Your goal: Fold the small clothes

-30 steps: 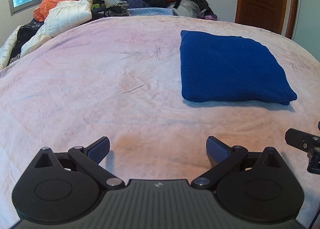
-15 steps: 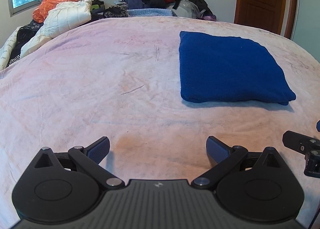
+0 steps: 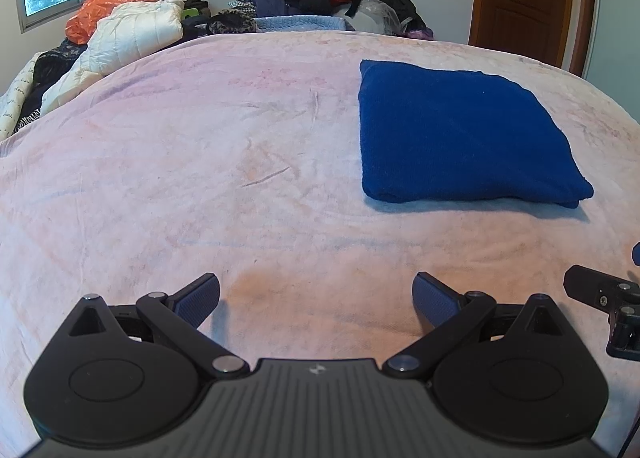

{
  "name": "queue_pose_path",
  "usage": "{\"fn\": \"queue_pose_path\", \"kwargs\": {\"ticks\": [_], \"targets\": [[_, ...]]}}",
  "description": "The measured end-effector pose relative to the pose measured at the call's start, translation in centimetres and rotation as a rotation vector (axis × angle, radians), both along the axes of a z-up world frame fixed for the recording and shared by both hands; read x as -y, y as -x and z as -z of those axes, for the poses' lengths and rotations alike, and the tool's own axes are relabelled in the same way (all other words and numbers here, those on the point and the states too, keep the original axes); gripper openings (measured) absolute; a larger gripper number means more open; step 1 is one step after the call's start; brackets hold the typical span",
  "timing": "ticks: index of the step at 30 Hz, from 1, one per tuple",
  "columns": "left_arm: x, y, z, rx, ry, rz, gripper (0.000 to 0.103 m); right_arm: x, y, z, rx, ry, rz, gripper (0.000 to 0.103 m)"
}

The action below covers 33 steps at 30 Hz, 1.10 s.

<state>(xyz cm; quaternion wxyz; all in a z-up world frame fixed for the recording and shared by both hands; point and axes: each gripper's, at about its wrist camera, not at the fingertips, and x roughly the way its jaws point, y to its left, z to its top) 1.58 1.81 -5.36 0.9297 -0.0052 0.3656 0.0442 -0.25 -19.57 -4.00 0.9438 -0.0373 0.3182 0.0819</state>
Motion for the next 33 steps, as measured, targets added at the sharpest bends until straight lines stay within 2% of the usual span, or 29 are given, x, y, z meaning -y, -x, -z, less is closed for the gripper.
{"fn": "queue_pose_path", "kwargs": {"ticks": [33], "targets": [[-0.09, 0.08, 0.28, -0.001, 0.001, -0.001, 0.103, -0.13, 0.05, 0.21, -0.007, -0.003, -0.007, 0.103]]}}
